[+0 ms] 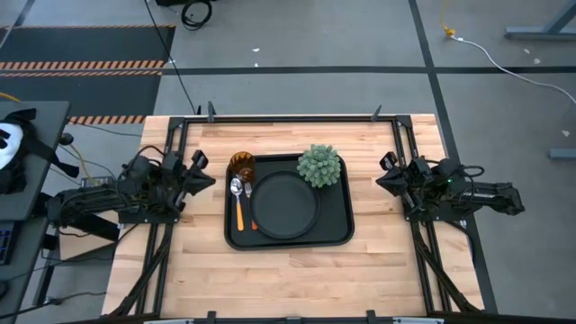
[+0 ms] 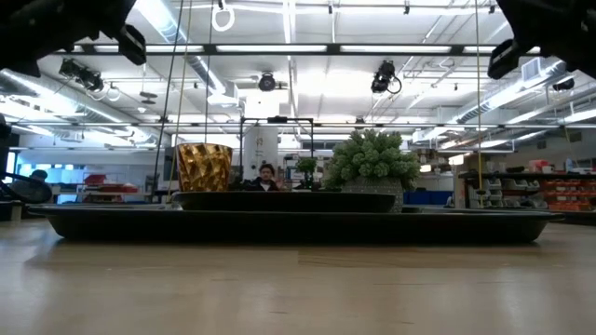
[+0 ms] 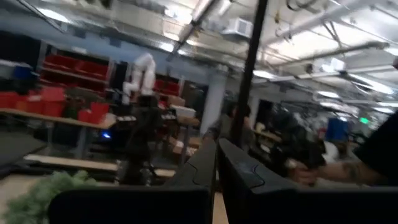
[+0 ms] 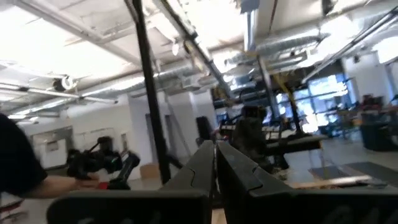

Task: Pick and place plate/cup/fork/spoon on tray
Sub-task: Remove the gray potted plant from the black serving tray

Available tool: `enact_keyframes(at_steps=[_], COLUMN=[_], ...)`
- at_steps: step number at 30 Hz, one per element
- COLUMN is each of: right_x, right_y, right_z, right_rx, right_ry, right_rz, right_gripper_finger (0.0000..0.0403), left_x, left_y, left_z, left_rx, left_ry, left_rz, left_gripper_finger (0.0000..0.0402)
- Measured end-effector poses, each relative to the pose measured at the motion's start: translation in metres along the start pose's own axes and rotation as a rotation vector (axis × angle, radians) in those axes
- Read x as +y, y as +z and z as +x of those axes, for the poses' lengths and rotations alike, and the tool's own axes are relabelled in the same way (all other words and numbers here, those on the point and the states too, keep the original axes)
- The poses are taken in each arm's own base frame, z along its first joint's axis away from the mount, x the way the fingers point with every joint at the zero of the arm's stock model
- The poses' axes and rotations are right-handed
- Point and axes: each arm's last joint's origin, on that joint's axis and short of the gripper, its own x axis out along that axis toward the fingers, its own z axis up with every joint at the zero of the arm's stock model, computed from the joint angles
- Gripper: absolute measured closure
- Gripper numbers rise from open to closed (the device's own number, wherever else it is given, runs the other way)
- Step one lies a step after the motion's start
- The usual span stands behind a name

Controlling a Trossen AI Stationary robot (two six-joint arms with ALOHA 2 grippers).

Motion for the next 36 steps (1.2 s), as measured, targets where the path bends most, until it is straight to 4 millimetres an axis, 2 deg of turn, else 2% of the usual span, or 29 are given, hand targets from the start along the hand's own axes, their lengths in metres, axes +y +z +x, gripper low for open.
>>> enact_keyframes(at_steps=[4,8,14,17,21,24,29,36], right_x=[-0.002,-0.007,-0.008,-0.006,-0.005,-0.01,-0.026,-0.048], right_y=[0.003,0.003,0.008,0.023,0.043,0.044,0.026,0.0], right_z=[0.0,-0.001,0.01,0.026,0.058,0.083,0.113,0.142], right_rx=[-0.044,-0.107,0.004,0.083,0.205,0.354,0.562,0.952], right_ry=[-0.071,-0.236,-0.319,-0.353,-0.389,-0.433,-0.541,-0.469], right_rz=[0.023,0.119,0.171,0.169,0.084,0.048,0.028,-0.169], right_gripper_finger=[0.038,0.038,0.0393,0.0398,0.0398,0.0392,0.0345,0.0216], left_x=[0.002,0.002,0.004,0.005,0.006,0.007,0.008,0.008], left_y=[0.003,0.003,0.003,0.004,0.004,0.003,0.003,0.004], left_z=[0.0,0.0,0.0,0.0,0.0,0.0,0.0,0.0], left_rx=[-0.054,-0.064,-0.073,-0.104,-0.108,-0.117,-0.127,-0.132], left_ry=[0.081,0.093,0.132,0.182,0.193,0.224,0.249,0.245], left_rz=[-0.044,-0.019,-0.04,-0.101,-0.12,-0.122,-0.123,-0.121], left_gripper_finger=[0.0379,0.0379,0.0379,0.0379,0.0379,0.0379,0.0379,0.0379])
